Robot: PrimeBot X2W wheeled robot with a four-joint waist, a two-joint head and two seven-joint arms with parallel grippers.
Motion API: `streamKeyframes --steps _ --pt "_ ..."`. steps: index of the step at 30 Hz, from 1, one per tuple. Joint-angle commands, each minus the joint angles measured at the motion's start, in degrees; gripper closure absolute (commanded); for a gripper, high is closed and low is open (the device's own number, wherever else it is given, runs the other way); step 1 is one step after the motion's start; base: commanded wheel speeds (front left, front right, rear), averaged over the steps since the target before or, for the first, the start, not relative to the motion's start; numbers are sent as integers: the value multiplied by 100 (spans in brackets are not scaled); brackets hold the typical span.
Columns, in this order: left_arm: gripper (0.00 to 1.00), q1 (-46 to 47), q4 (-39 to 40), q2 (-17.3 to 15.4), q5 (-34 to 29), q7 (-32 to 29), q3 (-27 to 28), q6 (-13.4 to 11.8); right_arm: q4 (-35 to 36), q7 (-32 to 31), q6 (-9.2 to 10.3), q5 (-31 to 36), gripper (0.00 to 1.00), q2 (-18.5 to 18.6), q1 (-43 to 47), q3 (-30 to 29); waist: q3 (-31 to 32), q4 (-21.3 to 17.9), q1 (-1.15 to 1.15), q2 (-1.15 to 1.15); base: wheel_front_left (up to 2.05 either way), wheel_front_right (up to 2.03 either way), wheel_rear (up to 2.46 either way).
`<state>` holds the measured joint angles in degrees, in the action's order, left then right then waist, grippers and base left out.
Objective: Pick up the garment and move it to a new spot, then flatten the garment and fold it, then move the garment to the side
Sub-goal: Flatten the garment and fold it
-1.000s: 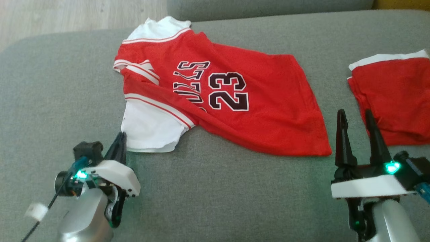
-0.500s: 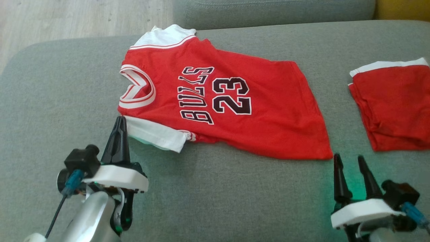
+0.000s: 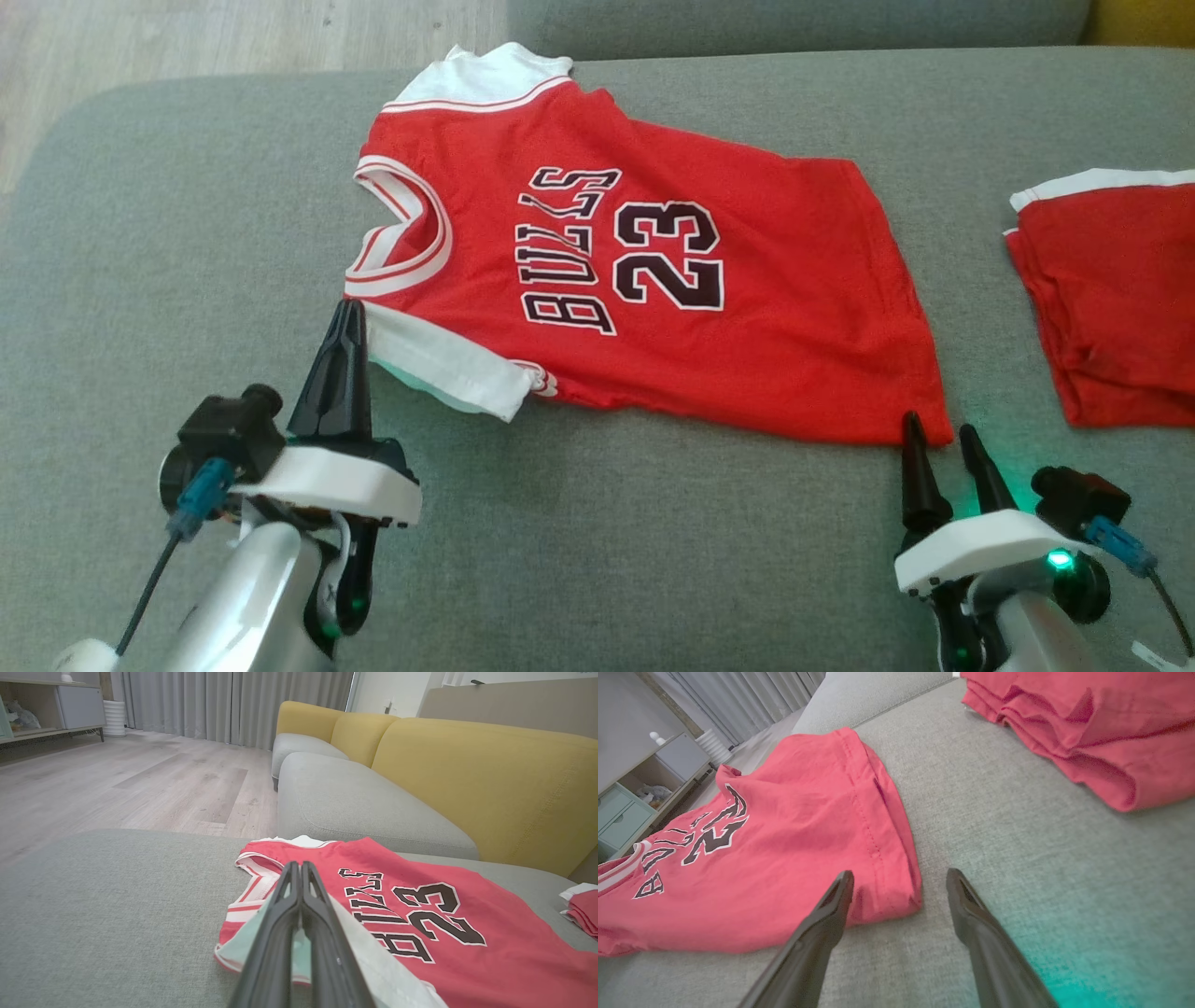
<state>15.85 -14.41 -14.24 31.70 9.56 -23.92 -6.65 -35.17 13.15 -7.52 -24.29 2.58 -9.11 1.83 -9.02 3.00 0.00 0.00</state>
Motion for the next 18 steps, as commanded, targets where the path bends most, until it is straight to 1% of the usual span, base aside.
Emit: streamKeyframes --steps 1,7,8,9,13,18 --pt "100 96 237 -175 -49 -23 191 -51 -64 69 3 -93 0 30 -188 179 -28 28 0 0 0 0 0" --pt "100 86 339 -204 -40 -68 175 -89 -596 102 3 -303 0 30 -383 432 -55 24 0 0 0 0 0" --pt "100 87 346 -207 -41 -73 169 -93 -652 108 3 -329 75 30 -411 489 -55 19 0 0 0 0 0" --pt "100 90 350 -208 -41 -79 163 -97 -696 116 3 -347 100 30 -436 545 -52 14 0 0 0 0 0" --pt "100 79 323 -221 -42 -76 158 -126 -726 145 3 -373 100 30 -489 754 21 -29 0 0 0 0 0" --pt "100 -5 309 -206 77 -14 231 -135 -421 174 3 -414 100 30 -464 758 236 -105 0 0 0 0 0"
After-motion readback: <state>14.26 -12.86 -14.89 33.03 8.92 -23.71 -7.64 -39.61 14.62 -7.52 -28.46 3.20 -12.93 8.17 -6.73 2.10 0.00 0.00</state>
